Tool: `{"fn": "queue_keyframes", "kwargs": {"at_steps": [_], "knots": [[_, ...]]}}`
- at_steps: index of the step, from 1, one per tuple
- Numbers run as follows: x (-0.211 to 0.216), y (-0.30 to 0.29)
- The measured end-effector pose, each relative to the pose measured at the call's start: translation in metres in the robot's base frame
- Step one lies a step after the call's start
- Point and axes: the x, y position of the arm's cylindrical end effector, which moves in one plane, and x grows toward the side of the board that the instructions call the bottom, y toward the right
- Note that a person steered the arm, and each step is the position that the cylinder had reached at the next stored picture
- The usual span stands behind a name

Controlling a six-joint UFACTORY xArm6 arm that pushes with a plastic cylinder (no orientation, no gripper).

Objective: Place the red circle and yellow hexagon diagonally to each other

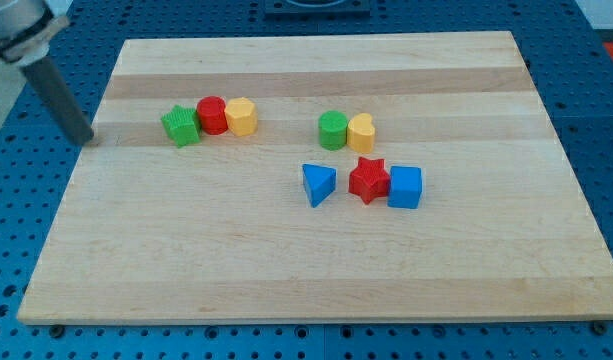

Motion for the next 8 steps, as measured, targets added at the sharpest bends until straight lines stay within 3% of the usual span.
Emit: {"fn": "queue_keyframes", "kwargs": {"at_steps": [1,2,3,5,6,7,8], "knots": [[-0.050,0.068],[-0.069,0.144],[-0.049,0.171],[0.006,0.177],[-0.021,0.178],[-0.022,0.178],[0.012,0.180]]}}
